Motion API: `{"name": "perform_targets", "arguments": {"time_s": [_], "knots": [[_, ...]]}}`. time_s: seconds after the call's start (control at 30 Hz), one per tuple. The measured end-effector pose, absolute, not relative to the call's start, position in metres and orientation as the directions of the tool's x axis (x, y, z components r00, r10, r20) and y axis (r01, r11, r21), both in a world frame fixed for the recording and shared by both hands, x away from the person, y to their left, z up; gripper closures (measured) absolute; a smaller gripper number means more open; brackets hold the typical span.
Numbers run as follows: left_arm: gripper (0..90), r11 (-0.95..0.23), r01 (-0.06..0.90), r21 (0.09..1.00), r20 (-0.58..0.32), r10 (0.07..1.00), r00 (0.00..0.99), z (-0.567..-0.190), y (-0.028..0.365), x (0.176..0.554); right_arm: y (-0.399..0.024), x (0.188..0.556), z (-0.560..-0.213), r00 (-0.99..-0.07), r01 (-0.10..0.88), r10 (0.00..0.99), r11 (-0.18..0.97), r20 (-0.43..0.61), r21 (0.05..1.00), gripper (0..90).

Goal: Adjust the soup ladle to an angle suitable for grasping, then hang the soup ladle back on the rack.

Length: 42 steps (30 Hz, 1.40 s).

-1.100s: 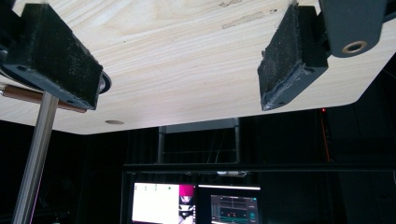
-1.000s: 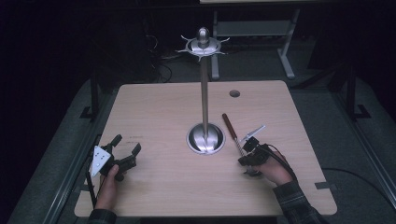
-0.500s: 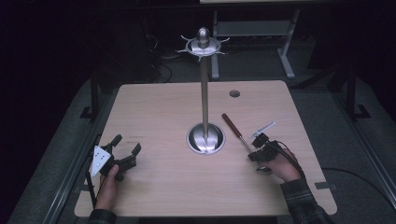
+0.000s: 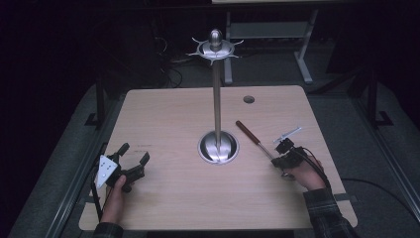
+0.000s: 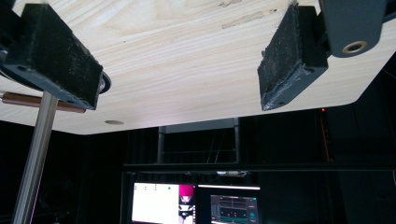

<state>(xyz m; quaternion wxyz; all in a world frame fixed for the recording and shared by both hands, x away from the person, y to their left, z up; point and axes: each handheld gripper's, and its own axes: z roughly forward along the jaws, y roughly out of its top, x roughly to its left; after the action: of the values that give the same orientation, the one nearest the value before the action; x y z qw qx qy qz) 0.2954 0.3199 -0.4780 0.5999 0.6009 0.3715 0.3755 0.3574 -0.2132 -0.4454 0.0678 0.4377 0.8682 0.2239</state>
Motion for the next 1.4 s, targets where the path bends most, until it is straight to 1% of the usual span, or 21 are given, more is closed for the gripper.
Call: {"name": "perform_targets", "arguments": {"time_s": [0.2, 0.27, 0.33, 0.53, 0.83, 1.17, 1.4], "knots": [[13.1, -0.002, -0.003, 1.0, 0.003, 0.898, 0.441, -0.478, 0.32, 0.295, -0.216, 0.358, -0.441, -0.611, 0.722, 0.785, 0.501, 0.102, 0.478, 89.8], [13.1, -0.002, -0.004, 1.0, 0.003, 0.898, 0.441, -0.478, 0.32, 0.295, -0.216, 0.358, -0.439, -0.602, 0.73, 0.789, 0.481, 0.125, 0.485, 89.8], [13.1, -0.002, -0.002, 1.0, 0.003, 0.898, 0.44, -0.478, 0.32, 0.295, -0.217, 0.359, -0.437, -0.604, 0.726, 0.788, 0.482, 0.119, 0.491, 89.7], [13.1, -0.002, -0.003, 1.0, 0.004, 0.898, 0.439, -0.478, 0.32, 0.295, -0.215, 0.367, -0.429, -0.59, 0.733, 0.797, 0.461, 0.128, 0.5, 84.2], [13.1, -0.002, -0.003, 1.0, 0.003, 0.897, 0.442, -0.478, 0.32, 0.295, -0.2, 0.392, -0.422, -0.595, 0.728, 0.798, 0.483, 0.099, 0.487, 75.4], [13.1, -0.001, -0.003, 1.0, 0.002, 0.897, 0.443, -0.478, 0.32, 0.295, -0.182, 0.423, -0.416, -0.611, 0.72, 0.783, 0.493, 0.111, 0.488, 71.1], [13.1, -0.001, -0.003, 1.0, 0.002, 0.896, 0.445, -0.478, 0.32, 0.296, -0.167, 0.448, -0.419, -0.629, 0.714, 0.775, 0.546, 0.06, 0.438, 68.5]]}}
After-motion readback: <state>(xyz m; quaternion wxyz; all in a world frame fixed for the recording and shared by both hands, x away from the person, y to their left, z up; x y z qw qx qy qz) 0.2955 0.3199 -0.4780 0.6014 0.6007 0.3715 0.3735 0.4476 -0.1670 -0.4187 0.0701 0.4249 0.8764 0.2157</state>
